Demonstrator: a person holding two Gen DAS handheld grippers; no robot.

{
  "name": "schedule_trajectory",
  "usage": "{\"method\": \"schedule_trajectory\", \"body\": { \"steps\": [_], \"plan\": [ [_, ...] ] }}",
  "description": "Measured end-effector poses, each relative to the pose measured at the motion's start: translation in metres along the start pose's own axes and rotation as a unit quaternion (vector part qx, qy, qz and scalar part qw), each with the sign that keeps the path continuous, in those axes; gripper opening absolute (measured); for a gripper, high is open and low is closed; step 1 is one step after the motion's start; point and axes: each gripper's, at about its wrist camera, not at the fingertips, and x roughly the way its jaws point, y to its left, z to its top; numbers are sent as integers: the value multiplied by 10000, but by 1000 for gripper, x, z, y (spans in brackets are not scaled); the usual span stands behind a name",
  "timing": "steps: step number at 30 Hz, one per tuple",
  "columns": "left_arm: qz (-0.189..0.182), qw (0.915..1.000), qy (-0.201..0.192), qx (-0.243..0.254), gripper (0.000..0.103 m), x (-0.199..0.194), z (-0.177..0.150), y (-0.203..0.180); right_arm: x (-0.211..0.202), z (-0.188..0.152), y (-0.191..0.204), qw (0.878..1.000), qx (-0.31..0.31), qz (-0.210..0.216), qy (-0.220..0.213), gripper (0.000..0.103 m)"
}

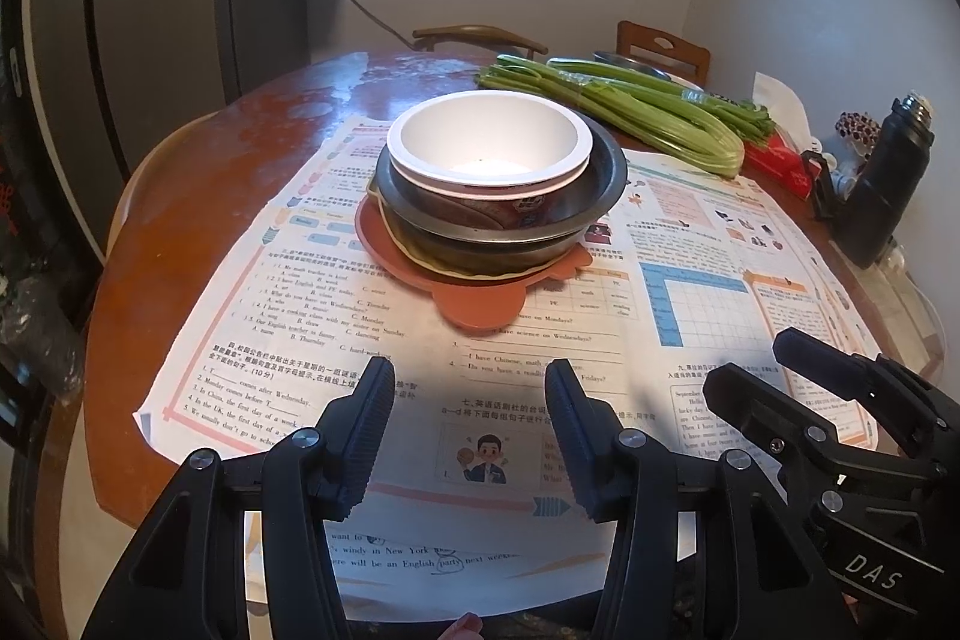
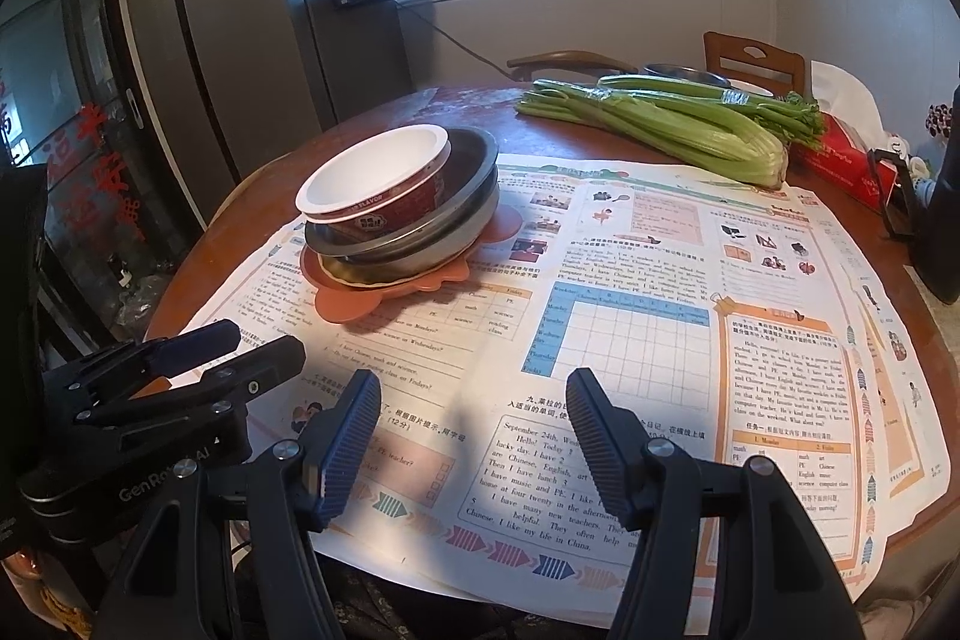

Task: Organize plates and bowls

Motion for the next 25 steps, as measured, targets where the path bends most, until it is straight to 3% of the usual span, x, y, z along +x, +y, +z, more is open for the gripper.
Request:
{"method": "schedule_trajectory", "body": {
  "steps": [20,25],
  "plan": [
    [54,10000,36,61,54,1,-1,0,3,-1,0,10000,-9,0,46,64],
    [-128,9999,47,-68,54,4,4,12,4,-1,-4,10000,32,47,67,64]
  ]
}}
